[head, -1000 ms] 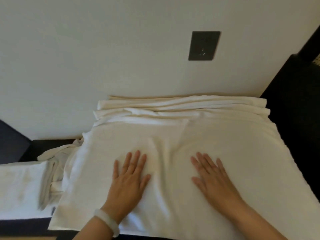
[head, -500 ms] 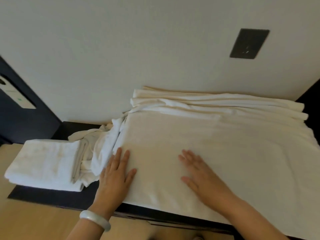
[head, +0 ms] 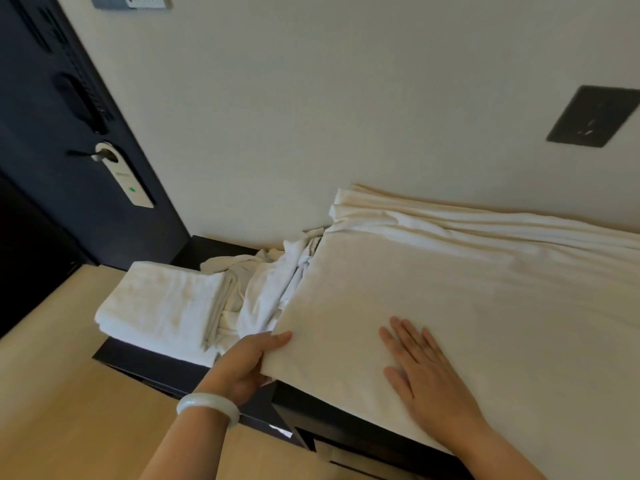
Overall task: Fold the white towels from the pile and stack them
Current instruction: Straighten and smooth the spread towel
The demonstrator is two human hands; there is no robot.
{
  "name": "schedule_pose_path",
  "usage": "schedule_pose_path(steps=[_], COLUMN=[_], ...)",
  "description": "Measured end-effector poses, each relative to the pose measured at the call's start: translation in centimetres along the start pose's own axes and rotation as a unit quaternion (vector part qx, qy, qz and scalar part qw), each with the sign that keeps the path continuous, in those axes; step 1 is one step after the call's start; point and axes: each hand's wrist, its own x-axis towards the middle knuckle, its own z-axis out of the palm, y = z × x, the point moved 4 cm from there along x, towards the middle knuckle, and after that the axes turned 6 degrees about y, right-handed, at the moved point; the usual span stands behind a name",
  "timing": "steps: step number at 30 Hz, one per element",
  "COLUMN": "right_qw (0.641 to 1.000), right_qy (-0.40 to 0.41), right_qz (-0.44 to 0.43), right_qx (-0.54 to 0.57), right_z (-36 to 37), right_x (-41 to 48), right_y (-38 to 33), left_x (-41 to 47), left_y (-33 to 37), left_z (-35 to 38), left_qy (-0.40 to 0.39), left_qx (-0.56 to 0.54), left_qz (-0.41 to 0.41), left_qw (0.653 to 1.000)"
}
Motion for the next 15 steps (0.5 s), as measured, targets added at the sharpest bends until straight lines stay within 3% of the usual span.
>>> schedule_pose_path(steps=[6,9,11,13,15], right_qw=[0.999,0.999,0.991,0.958,0.943], right_qy=[0.001,-0.002,-0.003,0.028,0.037], right_qz=[0.001,0.004,0.023,0.086,0.094], right_qx=[0.037,0.052,0.128,0.272,0.316], right_z=[0.0,-0.5,-1.6,-3.3,-4.9], right_x=[0.0,0.0,-0.1,-0.5,-1.3], right_y=[0.3,0.3,-0.3,-0.8,-1.9], left_x=[-1.6,-3.2,-4.0,-4.4,-4.4], left_y=[1.9,3.5,4.9,6.3,7.3], left_z=[0.2,0.8,1.7,2.8,4.0], left_qy=[0.016,-0.03,-0.065,-0.074,-0.072], left_qx=[0.119,0.07,0.001,-0.018,-0.028], left_qz=[0.046,0.075,0.089,0.108,0.123], left_qw=[0.992,0.994,0.994,0.991,0.989])
